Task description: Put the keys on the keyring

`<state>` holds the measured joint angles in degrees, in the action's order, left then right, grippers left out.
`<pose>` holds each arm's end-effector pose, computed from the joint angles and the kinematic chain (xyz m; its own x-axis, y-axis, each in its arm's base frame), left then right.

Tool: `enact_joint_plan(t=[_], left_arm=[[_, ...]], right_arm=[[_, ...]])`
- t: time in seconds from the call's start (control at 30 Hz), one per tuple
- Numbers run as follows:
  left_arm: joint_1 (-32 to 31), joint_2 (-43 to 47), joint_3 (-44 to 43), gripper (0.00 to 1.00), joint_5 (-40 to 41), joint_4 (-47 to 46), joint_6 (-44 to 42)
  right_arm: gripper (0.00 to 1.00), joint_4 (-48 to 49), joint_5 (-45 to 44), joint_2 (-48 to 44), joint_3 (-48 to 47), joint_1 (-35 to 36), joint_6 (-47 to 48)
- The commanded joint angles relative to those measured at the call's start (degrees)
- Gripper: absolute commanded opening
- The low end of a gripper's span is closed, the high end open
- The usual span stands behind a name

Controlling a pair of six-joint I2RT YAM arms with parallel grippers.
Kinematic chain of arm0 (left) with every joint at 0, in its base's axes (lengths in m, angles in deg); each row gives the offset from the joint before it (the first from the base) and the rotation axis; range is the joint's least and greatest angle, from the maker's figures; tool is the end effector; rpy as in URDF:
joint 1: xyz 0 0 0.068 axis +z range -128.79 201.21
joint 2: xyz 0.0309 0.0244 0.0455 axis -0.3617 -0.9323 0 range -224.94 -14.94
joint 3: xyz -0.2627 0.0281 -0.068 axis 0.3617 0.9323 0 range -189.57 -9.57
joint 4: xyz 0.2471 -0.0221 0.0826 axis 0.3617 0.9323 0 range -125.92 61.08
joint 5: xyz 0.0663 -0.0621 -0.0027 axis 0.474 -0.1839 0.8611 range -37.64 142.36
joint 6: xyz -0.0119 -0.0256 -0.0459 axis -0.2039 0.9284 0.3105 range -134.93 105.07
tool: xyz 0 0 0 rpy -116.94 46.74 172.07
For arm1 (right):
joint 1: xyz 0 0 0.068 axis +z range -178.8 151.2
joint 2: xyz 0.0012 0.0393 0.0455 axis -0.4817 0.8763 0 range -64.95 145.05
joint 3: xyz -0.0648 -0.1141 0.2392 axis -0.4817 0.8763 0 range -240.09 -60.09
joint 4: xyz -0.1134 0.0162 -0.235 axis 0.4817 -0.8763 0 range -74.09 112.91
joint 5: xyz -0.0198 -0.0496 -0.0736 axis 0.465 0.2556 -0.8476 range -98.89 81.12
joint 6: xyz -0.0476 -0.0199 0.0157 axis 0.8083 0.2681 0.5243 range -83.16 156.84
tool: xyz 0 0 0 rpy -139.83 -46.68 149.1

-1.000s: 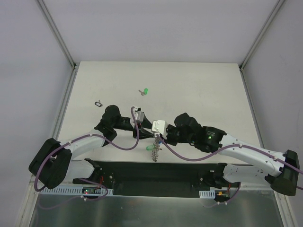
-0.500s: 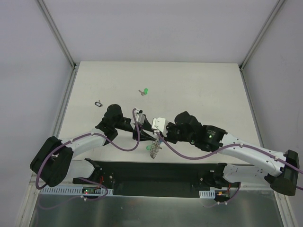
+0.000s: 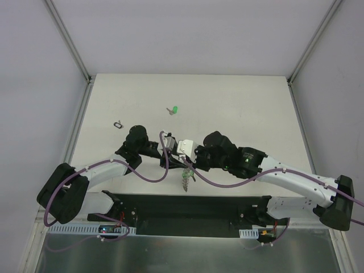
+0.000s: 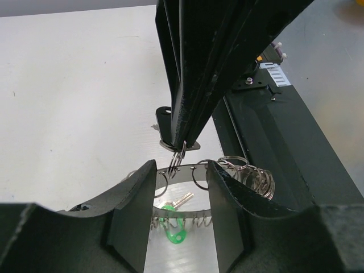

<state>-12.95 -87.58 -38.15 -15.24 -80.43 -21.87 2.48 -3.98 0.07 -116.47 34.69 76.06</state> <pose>0.1855 -0.1657 0.2389 0.1245 -0.0288 -0.9918 0.9711 -0.2017 0.1278 0.1113 0.2299 0.3221 0.4168 -0.5759 -0.7033 -0.8537 0.0178 -0.5205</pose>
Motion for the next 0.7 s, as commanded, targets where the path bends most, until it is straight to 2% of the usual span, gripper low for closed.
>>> enact_joint_plan(t=[0.0, 0.13, 0.33, 0.43, 0.53, 0.57, 0.67], left_arm=[[-0.21, -0.39, -1.92, 0.40, -1.05, -3.21, -1.50], [-0.21, -0.48, -2.27, 0.36, -2.01, -3.65, -1.24], [-0.21, -0.84, -2.27, 0.19, -2.54, -3.74, -1.23], [-0.21, -1.10, -2.45, 0.16, -3.24, -4.00, -0.71], [-0.21, -1.10, -2.27, 0.07, -3.25, -4.53, -0.18], [-0.21, -1.01, -2.01, 0.00, -3.07, -4.79, -0.01], [-0.21, 0.04, -1.13, 0.00, -0.01, -5.76, 1.04]], right_arm=[[0.01, 1.35, -0.16, -0.15, -3.56, 0.59, 0.24], [0.01, 1.00, -0.16, 0.02, -3.74, 0.59, 0.15], [0.01, 0.30, -0.42, 0.02, -4.09, 0.68, 0.33], [0.01, -0.23, -0.25, 0.46, -4.44, 0.76, 0.33], [0.01, -0.84, -0.07, 0.82, -4.70, 0.76, 0.42], [0.01, -0.93, -0.16, 0.82, -4.62, 0.85, 0.42], [0.01, -1.37, -0.51, 0.64, -4.70, 0.85, 0.42]])
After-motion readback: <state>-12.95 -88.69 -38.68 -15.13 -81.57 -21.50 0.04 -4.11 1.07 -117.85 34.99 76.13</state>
